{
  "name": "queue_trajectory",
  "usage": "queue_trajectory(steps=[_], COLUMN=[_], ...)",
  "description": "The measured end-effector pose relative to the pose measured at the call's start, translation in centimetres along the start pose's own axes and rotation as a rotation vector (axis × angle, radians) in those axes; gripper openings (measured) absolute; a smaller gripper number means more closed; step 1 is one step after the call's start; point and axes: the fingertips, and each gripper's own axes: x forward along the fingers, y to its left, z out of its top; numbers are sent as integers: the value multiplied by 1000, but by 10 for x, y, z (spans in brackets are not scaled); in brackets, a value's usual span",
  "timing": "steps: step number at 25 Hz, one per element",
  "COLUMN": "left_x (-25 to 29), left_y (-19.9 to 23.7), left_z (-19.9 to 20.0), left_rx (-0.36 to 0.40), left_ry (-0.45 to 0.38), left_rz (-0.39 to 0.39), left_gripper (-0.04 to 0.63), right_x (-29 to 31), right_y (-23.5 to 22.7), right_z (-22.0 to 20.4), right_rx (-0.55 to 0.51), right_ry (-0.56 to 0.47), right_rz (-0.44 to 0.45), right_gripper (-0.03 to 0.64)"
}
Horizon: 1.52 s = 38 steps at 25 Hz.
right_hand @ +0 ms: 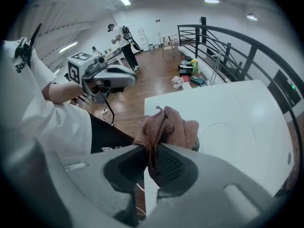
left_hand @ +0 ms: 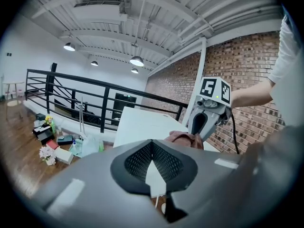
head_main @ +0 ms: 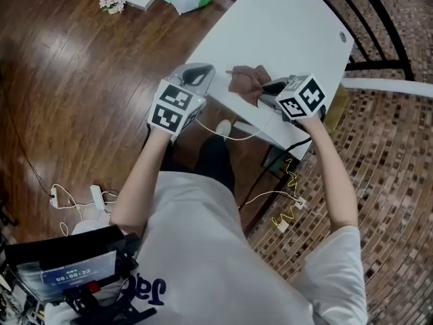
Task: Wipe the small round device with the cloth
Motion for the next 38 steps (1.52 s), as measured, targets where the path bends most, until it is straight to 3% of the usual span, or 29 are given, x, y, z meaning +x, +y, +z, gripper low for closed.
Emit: queue_trajectory(steps=[5,9,13,17,19,22,24,26,29,34,38], left_x=[2,0,-4,-7,-7,-2,-4,-10,-19,-17,-28], left_y=[-3,-9,-20,-21,-19,-23,-25,-23,-16,-23,-38], left_z=[-5,-6,-7,0,0,-11,-12,-3,8,24,42], left_rx=[22,40,52,59,74,102,110,122,129,94,80], left_ry=[16,26,25,20,15,8,8,8,12,12,-9], left_rz=[-18,-50,-84,-109,-110,-114,-118,-121,-123,-159,-205], left_gripper=[17,17,17,17,17,17,17,17,17,17,17], right_x=[18,36,5,-76,-88,-62,-38,-28,-29,-31,-21], right_y=[3,5,17,-27,-63,-105,-109,-96,-69,-51,-11], right_z=[-49,-72,-47,5,20,13,4,2,-2,-30,-26], right_rx=[128,256,344,408,406,377,349,333,373,604,668], right_ry=[4,-51,-279,-536,-537,-412,-329,-309,-375,-578,-659], right_rz=[4,0,-8,-159,-245,-331,-339,-328,-350,-391,-331], right_gripper=[38,38,37,38,37,38,37,38,38,38,38])
